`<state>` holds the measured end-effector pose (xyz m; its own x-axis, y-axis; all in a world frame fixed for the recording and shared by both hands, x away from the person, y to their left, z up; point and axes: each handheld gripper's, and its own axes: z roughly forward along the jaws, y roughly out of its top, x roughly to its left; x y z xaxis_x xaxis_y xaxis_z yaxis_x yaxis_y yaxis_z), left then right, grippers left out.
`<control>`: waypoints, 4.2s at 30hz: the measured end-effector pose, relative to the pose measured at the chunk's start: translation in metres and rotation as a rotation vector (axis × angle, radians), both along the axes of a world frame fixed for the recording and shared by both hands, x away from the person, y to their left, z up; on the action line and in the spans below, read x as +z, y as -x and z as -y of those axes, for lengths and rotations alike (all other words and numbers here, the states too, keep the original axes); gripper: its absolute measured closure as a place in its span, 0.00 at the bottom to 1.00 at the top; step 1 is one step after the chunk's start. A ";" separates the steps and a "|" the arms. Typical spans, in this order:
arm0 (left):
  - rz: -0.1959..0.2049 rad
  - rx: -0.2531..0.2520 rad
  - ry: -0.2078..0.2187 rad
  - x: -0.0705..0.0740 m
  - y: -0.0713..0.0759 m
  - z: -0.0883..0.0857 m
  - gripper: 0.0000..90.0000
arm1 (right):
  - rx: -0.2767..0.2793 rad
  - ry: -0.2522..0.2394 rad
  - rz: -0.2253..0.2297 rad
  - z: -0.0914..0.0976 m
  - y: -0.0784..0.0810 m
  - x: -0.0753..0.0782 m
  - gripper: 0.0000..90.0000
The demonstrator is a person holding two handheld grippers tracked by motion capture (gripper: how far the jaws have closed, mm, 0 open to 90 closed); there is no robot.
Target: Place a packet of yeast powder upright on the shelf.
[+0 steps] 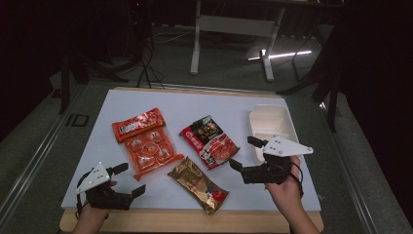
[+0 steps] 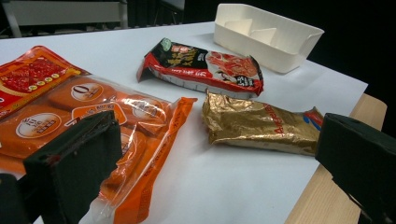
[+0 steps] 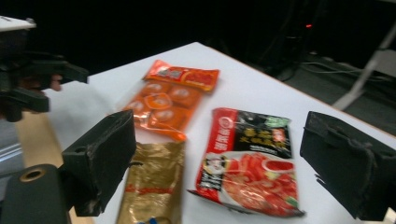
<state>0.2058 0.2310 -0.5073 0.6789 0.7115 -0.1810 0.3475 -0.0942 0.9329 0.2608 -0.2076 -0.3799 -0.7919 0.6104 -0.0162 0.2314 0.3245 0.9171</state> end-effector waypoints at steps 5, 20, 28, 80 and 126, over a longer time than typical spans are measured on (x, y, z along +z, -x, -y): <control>0.001 0.003 0.012 0.000 0.000 -0.002 0.00 | 0.038 0.003 -0.017 -0.015 -0.007 -0.001 0.11; 0.003 0.004 -0.001 0.000 0.000 -0.001 0.00 | 0.178 0.035 -0.082 -0.059 -0.022 -0.022 0.11; 0.009 0.005 -0.007 0.001 0.001 -0.002 0.00 | 0.213 0.078 -0.132 -0.085 -0.032 -0.040 0.14; 0.006 -0.021 -0.040 -0.001 0.001 0.003 0.00 | 0.189 0.380 -0.445 -0.154 -0.098 -0.152 0.68; 0.002 -0.019 -0.056 -0.002 0.000 0.005 0.00 | 0.284 0.225 -0.283 -0.120 -0.042 -0.060 0.99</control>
